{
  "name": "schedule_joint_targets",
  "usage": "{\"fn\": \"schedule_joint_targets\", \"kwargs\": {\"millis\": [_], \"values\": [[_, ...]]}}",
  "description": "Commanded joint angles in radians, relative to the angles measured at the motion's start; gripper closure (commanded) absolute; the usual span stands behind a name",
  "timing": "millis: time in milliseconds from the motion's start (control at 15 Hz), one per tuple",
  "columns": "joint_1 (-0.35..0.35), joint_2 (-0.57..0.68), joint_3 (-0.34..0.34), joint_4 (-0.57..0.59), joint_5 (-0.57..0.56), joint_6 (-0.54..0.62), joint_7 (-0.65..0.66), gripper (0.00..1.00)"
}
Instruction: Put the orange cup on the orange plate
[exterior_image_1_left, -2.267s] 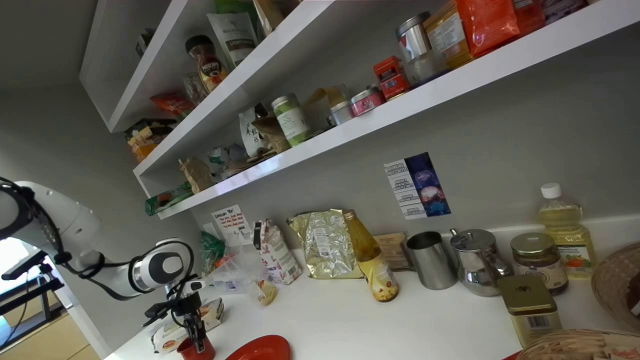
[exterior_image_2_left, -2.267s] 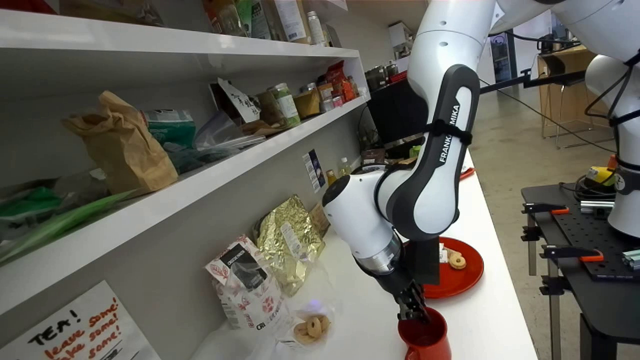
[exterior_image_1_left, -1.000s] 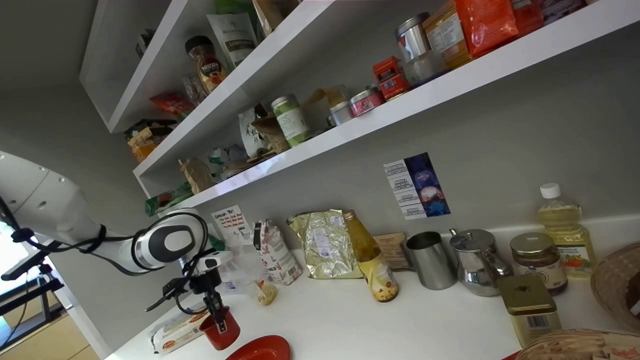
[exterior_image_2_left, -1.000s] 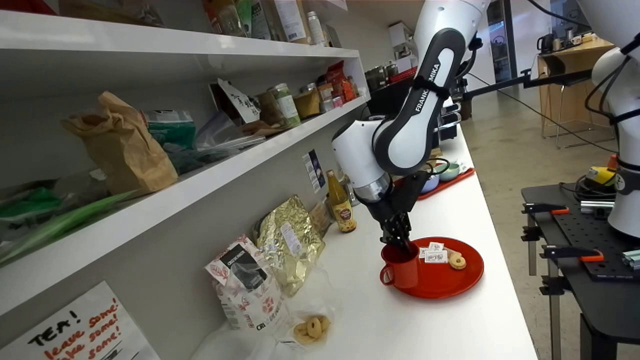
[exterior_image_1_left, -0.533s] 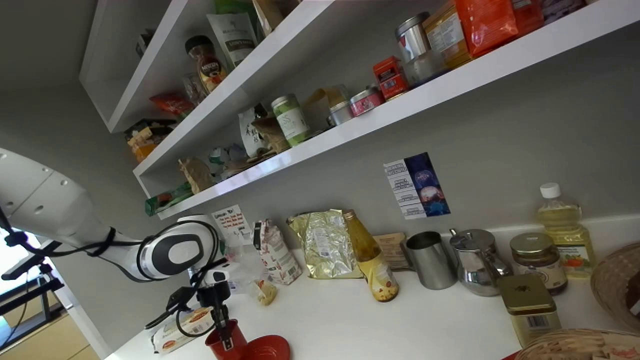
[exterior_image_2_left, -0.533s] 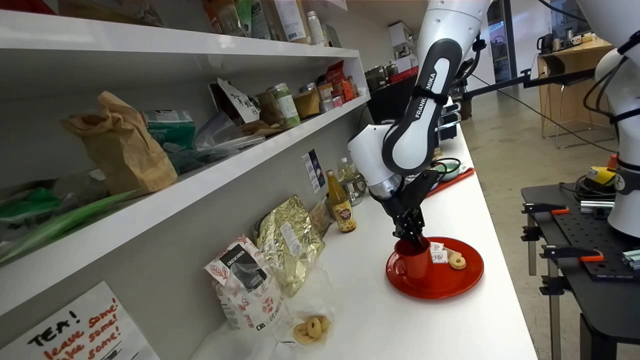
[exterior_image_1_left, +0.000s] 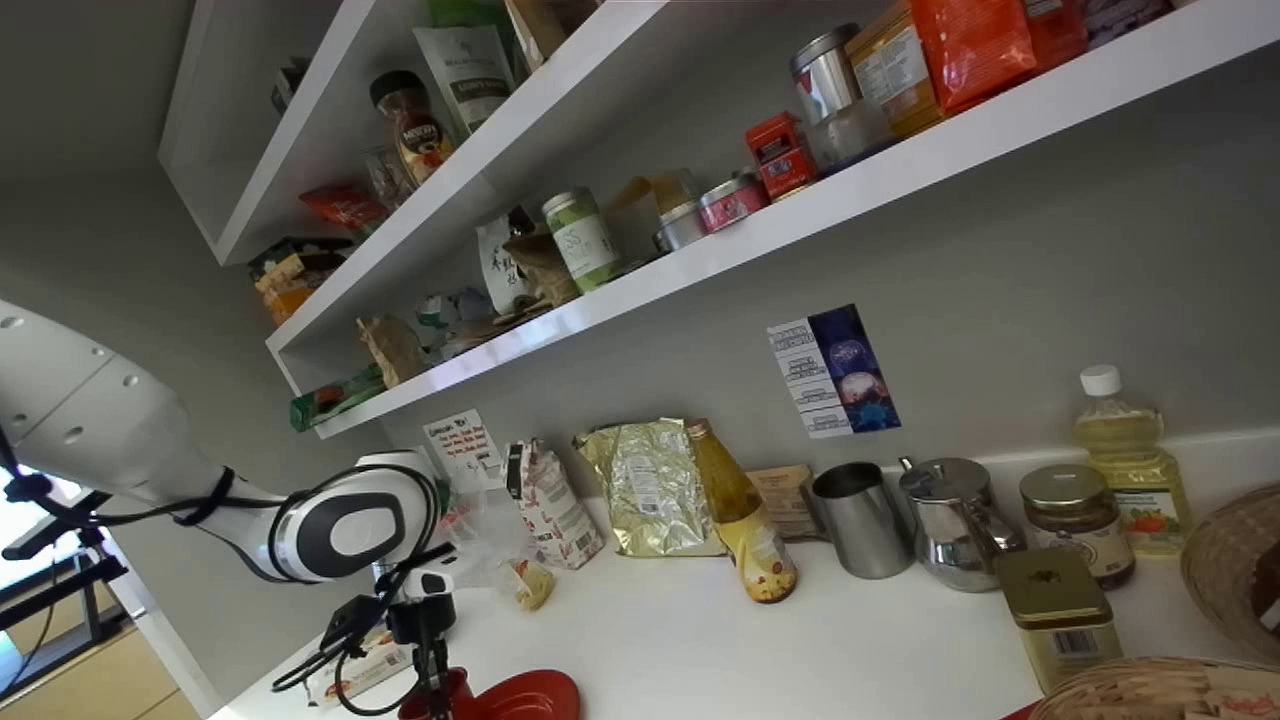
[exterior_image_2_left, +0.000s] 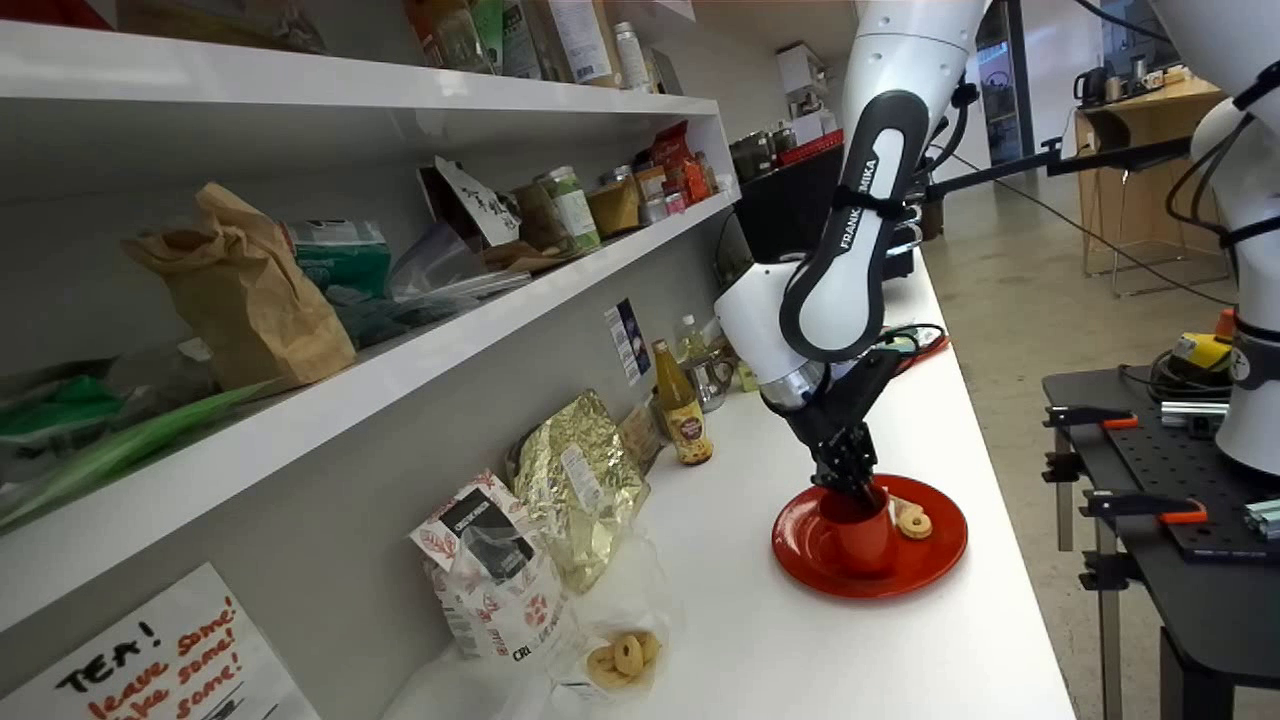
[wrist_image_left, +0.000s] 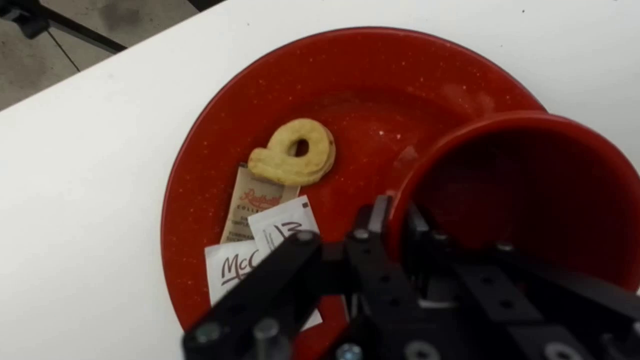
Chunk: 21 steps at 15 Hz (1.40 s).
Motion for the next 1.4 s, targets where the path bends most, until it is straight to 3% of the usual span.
{"fn": "schedule_joint_targets", "kwargs": {"millis": [0, 1200, 1267, 1333], "values": [[0.001, 0.001, -0.001, -0.027, 0.041, 0.023, -0.041, 0.98], [0.024, 0.029, -0.044, -0.053, 0.004, 0.097, 0.001, 0.98], [0.020, 0.029, -0.040, -0.051, 0.010, 0.091, -0.010, 0.71], [0.018, 0.023, -0.041, -0.041, 0.013, 0.070, -0.010, 0.93]]}}
